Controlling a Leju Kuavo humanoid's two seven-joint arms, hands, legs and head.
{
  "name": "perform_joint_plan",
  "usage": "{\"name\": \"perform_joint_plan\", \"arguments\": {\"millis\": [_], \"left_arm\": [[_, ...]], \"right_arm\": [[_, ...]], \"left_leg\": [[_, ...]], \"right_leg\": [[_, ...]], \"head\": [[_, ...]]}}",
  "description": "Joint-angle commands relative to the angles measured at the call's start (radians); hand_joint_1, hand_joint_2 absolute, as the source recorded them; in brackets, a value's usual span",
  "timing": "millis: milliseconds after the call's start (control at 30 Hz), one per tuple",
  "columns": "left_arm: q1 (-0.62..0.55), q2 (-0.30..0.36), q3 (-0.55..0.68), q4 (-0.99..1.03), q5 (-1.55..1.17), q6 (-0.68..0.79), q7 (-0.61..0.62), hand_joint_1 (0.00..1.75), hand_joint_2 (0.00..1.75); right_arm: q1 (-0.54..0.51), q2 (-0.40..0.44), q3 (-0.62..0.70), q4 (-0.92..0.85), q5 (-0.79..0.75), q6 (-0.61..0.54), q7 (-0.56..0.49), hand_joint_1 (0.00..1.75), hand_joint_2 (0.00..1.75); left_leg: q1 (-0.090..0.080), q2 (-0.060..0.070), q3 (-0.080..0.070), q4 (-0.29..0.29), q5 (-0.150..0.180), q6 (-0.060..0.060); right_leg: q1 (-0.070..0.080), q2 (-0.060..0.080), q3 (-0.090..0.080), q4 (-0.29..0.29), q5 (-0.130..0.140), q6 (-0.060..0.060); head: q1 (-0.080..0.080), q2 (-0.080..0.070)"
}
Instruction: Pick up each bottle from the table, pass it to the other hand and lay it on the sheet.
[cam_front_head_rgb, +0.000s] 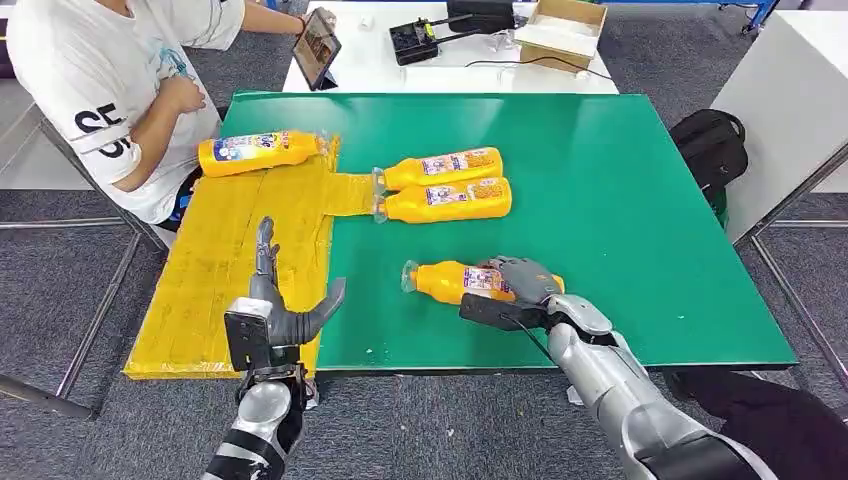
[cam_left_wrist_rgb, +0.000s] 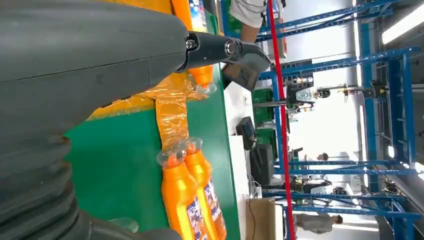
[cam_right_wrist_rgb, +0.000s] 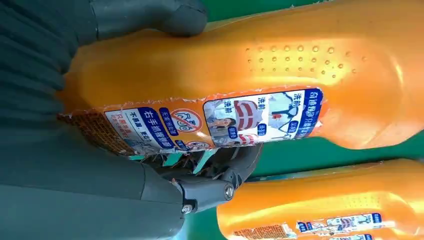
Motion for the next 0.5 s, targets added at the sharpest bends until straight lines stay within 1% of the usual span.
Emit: {"name": "perform_joint_plan", "arguments": {"millis": [33, 67, 100, 133, 167, 200, 233, 267, 300, 333, 367, 400, 467, 500], "left_arm": [[-0.021, 0.001, 0.009, 0.067, 0.007, -0.005, 0.003, 0.0, 1.75], [-0.019, 0.001, 0.011, 0.065, 0.006, -0.004, 0.003, 0.0, 1.75], [-0.008, -0.009, 0.025, 0.065, 0.0, 0.016, 0.003, 0.0, 1.75], [0.007, -0.018, 0.027, 0.061, -0.012, 0.009, 0.003, 0.0, 1.75], [0.011, -0.025, 0.026, 0.063, -0.018, 0.01, 0.003, 0.0, 1.75], [0.011, -0.025, 0.026, 0.063, -0.018, 0.01, 0.003, 0.0, 1.75], [0.011, -0.025, 0.026, 0.063, -0.018, 0.01, 0.003, 0.0, 1.75], [0.011, -0.025, 0.026, 0.063, -0.018, 0.01, 0.003, 0.0, 1.75], [0.011, -0.025, 0.026, 0.063, -0.018, 0.01, 0.003, 0.0, 1.75], [0.011, -0.025, 0.026, 0.063, -0.018, 0.01, 0.003, 0.0, 1.75], [0.011, -0.025, 0.026, 0.063, -0.018, 0.01, 0.003, 0.0, 1.75], [0.011, -0.025, 0.026, 0.063, -0.018, 0.01, 0.003, 0.0, 1.75], [0.011, -0.025, 0.026, 0.063, -0.018, 0.01, 0.003, 0.0, 1.75], [0.004, -0.029, 0.025, 0.075, -0.016, 0.008, 0.003, 0.0, 1.75]], "right_arm": [[0.033, -0.014, -0.003, 0.077, -0.033, 0.052, -0.039, 1.75, 1.75], [0.038, -0.01, -0.01, 0.064, -0.044, 0.044, -0.055, 1.75, 1.75], [0.136, 0.101, -0.146, -0.075, -0.183, -0.096, -0.195, 1.75, 1.75], [0.274, 0.202, -0.313, -0.504, -0.31, -0.404, -0.411, 1.75, 1.75], [0.349, 0.231, -0.287, -0.703, -0.273, -0.405, -0.306, 1.75, 1.75], [0.349, 0.231, -0.287, -0.703, -0.273, -0.405, -0.306, 1.75, 1.75], [0.349, 0.231, -0.287, -0.703, -0.273, -0.405, -0.306, 1.75, 1.75], [0.349, 0.231, -0.287, -0.703, -0.273, -0.405, -0.306, 1.75, 1.75], [0.349, 0.231, -0.287, -0.703, -0.273, -0.405, -0.306, 1.75, 1.75], [0.349, 0.231, -0.287, -0.703, -0.273, -0.405, -0.306, 1.75, 1.75], [0.349, 0.231, -0.287, -0.703, -0.273, -0.405, -0.306, 1.75, 1.75], [0.349, 0.231, -0.287, -0.703, -0.273, -0.405, -0.306, 1.75, 1.75], [0.349, 0.231, -0.287, -0.703, -0.273, -0.405, -0.306, 1.75, 1.75], [0.382, 0.231, -0.31, -0.779, -0.297, -0.429, -0.316, 1.75, 1.75]], "left_leg": [[0.001, -0.003, 0.003, -0.003, 0.0, 0.001], [0.001, -0.003, 0.003, -0.002, 0.0, 0.001], [0.001, -0.002, 0.003, -0.002, 0.0, 0.001], [0.001, -0.002, 0.003, -0.003, 0.0, 0.001], [0.001, 0.002, 0.003, -0.002, -0.001, 0.0], [0.002, 0.005, 0.005, -0.004, -0.002, 0.0], [0.002, 0.0, 0.002, -0.002, -0.001, 0.0], [0.003, 0.006, -0.001, 0.0, -0.002, 0.0], [0.001, 0.005, -0.003, 0.0, -0.003, -0.001], [0.001, 0.006, -0.002, 0.0, -0.005, -0.001], [0.001, 0.001, -0.007, -0.001, -0.003, -0.001], [0.001, -0.002, -0.006, -0.001, -0.002, 0.0], [0.001, -0.005, -0.006, 0.0, -0.002, 0.001], [0.001, -0.004, -0.008, 0.0, -0.002, 0.001]], "right_leg": [[0.001, -0.004, 0.005, -0.003, -0.001, -0.003], [0.001, -0.004, 0.004, -0.003, -0.001, -0.003], [0.001, -0.004, 0.004, -0.003, -0.001, -0.003], [0.002, -0.004, 0.005, -0.003, -0.001, -0.004], [0.002, 0.001, 0.003, -0.003, 0.0, -0.003], [0.003, 0.003, 0.004, -0.003, -0.001, -0.005], [0.002, -0.001, 0.004, -0.002, -0.001, -0.004], [0.004, 0.006, 0.001, 0.001, 0.0, -0.003], [0.002, 0.005, -0.001, 0.003, -0.002, -0.004], [0.002, 0.005, -0.002, 0.003, -0.003, -0.005], [0.001, 0.001, -0.008, 0.002, -0.001, -0.004], [0.002, -0.004, -0.006, 0.001, -0.002, -0.004], [0.002, -0.005, -0.004, 0.001, -0.006, -0.002], [0.001, -0.004, -0.006, 0.001, -0.005, -0.001]], "head": [[0.0, 0.0], [0.0, 0.0], [0.0, 0.0], [0.0, 0.0], [0.0, 0.0], [0.0, 0.0], [0.002, 0.0], [0.007, 0.0], [0.005, 0.0], [-0.001, 0.0], [-0.002, 0.0], [0.0, 0.0], [0.0, 0.0], [0.0, 0.0]]}}
